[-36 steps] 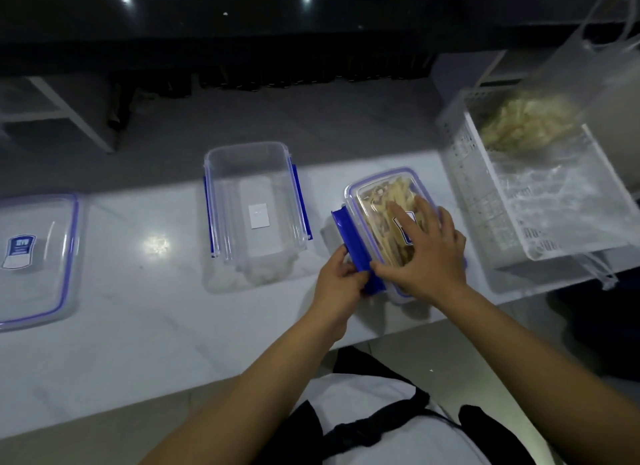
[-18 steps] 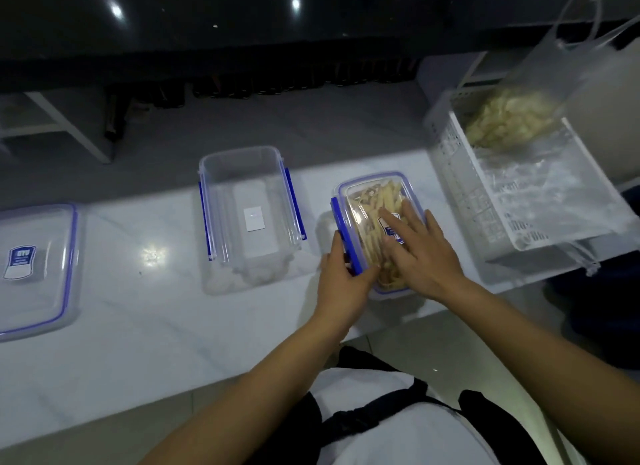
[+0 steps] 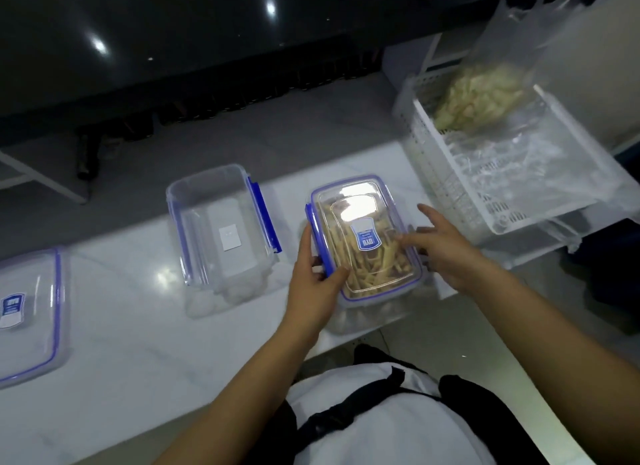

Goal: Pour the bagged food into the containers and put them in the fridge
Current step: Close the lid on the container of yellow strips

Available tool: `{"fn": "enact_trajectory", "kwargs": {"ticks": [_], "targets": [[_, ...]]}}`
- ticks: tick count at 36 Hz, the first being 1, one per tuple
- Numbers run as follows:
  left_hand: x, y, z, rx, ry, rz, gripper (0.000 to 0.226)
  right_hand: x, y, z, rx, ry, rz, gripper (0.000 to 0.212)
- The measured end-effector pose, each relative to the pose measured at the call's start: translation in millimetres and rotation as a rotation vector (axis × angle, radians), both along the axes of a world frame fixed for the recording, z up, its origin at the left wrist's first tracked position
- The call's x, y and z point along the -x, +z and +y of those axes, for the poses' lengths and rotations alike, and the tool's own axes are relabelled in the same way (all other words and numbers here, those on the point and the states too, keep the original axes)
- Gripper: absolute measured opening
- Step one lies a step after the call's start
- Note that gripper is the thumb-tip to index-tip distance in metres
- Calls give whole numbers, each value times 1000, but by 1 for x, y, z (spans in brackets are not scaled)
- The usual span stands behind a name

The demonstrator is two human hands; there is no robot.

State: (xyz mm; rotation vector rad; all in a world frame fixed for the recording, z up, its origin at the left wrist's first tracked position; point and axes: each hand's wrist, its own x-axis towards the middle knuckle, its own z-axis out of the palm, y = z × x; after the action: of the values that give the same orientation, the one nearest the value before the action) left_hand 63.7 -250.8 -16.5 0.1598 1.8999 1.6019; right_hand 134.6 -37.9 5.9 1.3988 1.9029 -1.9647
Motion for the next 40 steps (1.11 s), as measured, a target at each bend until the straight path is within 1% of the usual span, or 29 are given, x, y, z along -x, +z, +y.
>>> {"fn": "enact_trajectory", "kwargs": {"ticks": [1, 3, 6, 10, 14, 19, 24, 31, 35, 37, 40], "targets": [[2, 0, 0, 7, 2, -18, 81, 1, 2, 4, 87, 16, -23, 85], [6, 0, -1, 20, 3, -54, 82, 3, 7, 11, 117, 52, -54, 81], [11, 1, -2, 41, 1, -83, 84, 6, 11, 17, 30, 92, -75, 78], [14, 1, -1, 56, 2, -106, 86, 9, 18, 15, -120, 168, -62, 62], [15, 1, -1, 69, 11, -107, 86, 11, 16, 9, -236, 185, -57, 58], [14, 0, 1, 101, 20, -78, 85, 9, 9, 8, -200, 151, -24, 55], [14, 1, 1, 135, 21, -43, 85, 13, 5, 10, -231, 182, -49, 58], [14, 2, 2, 134, 25, -55, 85, 9, 1, 12, -255, 173, -8, 53], [13, 1, 1, 108, 30, -66, 84, 2, -3, 1, -347, 154, 28, 51], [13, 0, -1, 103, 34, -60, 83, -3, -5, -7, -316, 105, 76, 51], [14, 0, -6, 105, 43, -53, 81, -8, -5, -16, -171, 38, 151, 49]]}}
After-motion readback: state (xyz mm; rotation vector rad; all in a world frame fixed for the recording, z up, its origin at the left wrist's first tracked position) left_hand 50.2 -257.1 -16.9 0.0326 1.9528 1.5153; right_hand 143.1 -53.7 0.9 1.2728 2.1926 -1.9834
